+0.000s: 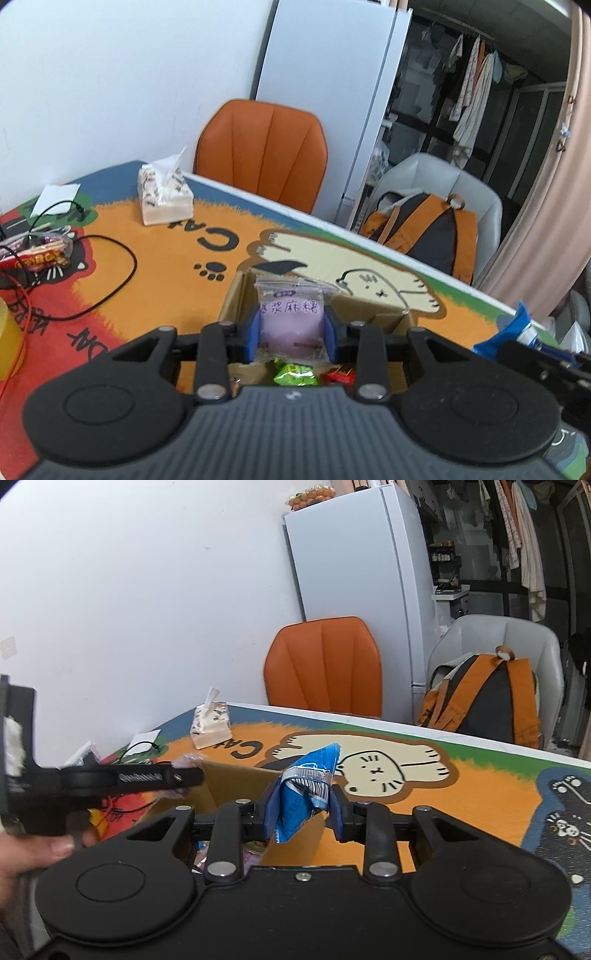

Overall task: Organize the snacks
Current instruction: 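Carry both snacks over the box and open both tools to release them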

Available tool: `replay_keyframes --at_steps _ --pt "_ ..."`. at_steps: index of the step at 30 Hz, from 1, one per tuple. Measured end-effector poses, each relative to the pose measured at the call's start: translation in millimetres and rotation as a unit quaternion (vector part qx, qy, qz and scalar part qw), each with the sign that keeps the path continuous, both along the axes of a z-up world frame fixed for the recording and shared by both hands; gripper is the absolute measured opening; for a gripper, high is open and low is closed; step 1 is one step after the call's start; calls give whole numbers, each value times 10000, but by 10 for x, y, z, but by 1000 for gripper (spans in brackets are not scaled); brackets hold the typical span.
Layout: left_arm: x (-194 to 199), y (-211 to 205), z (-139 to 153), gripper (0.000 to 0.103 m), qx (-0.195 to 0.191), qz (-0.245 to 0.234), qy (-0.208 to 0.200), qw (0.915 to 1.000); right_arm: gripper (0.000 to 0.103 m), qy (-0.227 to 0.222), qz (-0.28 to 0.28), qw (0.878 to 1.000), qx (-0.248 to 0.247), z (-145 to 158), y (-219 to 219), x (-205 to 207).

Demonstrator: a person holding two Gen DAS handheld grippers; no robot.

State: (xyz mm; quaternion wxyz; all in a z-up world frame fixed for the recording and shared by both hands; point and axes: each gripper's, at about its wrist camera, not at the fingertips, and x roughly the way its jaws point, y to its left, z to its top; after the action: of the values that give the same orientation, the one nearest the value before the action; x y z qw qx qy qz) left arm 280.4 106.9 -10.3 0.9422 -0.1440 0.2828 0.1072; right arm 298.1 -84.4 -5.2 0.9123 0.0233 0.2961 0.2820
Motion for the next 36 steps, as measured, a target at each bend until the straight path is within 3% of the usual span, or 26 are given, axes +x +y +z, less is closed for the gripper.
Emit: replay_keyframes --at_steps 6,16,24,36 --pt "87 78 -152 34 -43 94 364 9993 30 114 116 9998 -73 -72 168 74" --pt "122 72 -210 37 24 -36 508 9987 30 232 251 9993 -152 -148 392 148" --pt "-110 157 18 38 -110 19 155 9998 30 263 312 9990 -159 -154 492 174" --pt "-486 333 257 51 -89 236 -194 9995 30 241 642 9973 -274 -71 794 196"
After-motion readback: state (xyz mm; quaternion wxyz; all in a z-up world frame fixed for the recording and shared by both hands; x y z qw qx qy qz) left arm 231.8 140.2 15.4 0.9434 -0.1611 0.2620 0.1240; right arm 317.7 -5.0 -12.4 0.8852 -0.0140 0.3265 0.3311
